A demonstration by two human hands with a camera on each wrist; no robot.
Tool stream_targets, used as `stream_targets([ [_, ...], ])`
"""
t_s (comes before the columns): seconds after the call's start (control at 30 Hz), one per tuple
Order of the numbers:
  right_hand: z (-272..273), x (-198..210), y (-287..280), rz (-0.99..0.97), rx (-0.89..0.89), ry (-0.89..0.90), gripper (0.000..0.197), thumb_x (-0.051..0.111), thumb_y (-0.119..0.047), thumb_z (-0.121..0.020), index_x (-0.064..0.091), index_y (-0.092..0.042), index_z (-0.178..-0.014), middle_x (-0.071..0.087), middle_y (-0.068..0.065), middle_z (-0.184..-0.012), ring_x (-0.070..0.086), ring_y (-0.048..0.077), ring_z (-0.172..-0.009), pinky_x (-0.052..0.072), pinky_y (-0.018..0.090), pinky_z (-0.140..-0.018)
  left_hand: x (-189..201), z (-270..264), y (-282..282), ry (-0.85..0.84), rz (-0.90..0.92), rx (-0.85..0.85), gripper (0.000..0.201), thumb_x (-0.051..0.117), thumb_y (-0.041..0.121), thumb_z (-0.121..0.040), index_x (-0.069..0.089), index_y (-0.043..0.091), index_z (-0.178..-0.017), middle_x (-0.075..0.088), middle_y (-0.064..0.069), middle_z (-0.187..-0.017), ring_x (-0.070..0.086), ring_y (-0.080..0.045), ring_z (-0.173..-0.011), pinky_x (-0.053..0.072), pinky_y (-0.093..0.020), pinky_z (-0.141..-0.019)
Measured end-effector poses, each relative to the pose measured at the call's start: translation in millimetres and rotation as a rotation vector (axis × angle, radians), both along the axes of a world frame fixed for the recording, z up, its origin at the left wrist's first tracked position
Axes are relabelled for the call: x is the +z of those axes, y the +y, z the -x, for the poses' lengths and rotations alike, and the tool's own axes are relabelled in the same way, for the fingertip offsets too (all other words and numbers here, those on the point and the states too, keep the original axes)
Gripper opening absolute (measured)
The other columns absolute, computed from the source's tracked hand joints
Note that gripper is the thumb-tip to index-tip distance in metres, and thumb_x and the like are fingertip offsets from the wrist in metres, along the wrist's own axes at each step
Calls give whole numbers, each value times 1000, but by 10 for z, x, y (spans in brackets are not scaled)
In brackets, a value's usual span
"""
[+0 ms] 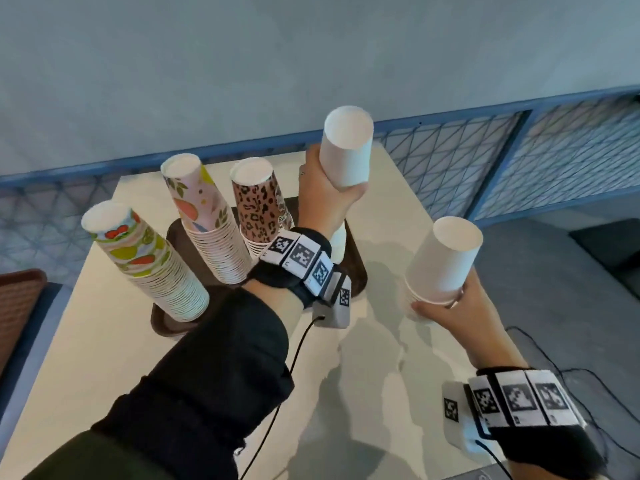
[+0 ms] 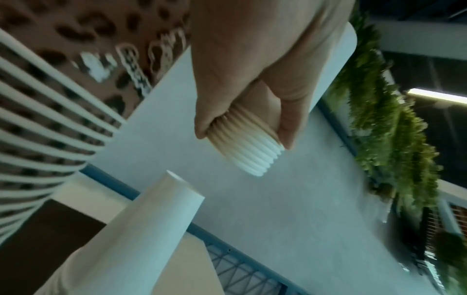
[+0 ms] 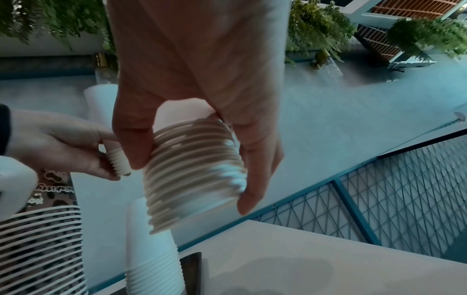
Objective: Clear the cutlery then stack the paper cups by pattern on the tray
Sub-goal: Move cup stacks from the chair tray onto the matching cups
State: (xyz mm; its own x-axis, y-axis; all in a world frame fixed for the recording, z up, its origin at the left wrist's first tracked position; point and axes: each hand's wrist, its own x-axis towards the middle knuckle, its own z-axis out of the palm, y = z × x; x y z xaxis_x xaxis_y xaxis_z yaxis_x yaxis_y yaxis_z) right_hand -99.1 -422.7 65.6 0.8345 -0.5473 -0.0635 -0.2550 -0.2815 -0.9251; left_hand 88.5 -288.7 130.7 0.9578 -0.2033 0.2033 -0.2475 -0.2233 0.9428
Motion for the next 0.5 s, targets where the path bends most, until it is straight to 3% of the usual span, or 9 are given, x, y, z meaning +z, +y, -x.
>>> stream_targets([
  [0.13,-96,-58,-202,-20,49,6,71,80,-8,-63,39,-35,-114,57,-15,-98,54,17,-98,42,30,-77,-268,-202,-125,121,-19,173,76,80,19,-62,39,11,-125,52,-10,-124,50,-26,-115,46,-41,-97],
  [0.23,-171,-108,-299,-26,71,2,70,80,-8,-63,39,-35,-112,58,-9,-101,55,18,-98,43,34,-81,-477,-247,-140,197,-66,211,76,81,18,-62,38,10,-124,53,-11,-125,52,-28,-115,46,-43,-98],
  [0.33,-264,-114,-340,-30,101,-8,69,81,-8,-62,39,-34,-111,57,-14,-98,55,18,-98,42,33,-80,-680,-303,-109,247,-135,233,82,81,21,-61,34,8,-128,51,-14,-128,50,-31,-118,43,-47,-101],
  [0.4,-339,-100,-341,-30,125,-10,69,81,-9,-62,40,-33,-113,58,-13,-98,56,17,-99,42,32,-80,-777,-316,-99,319,-219,228,96,80,24,-63,23,9,-139,44,-17,-137,44,-34,-126,38,-49,-106],
  [0.5,-476,-46,-328,-18,171,-35,72,81,-12,-61,40,-34,-117,58,-9,-103,56,15,-99,45,31,-82,-799,-118,-83,427,-369,149,123,79,29,-70,-15,0,-144,13,-19,-156,14,-30,-145,14,-42,-119],
])
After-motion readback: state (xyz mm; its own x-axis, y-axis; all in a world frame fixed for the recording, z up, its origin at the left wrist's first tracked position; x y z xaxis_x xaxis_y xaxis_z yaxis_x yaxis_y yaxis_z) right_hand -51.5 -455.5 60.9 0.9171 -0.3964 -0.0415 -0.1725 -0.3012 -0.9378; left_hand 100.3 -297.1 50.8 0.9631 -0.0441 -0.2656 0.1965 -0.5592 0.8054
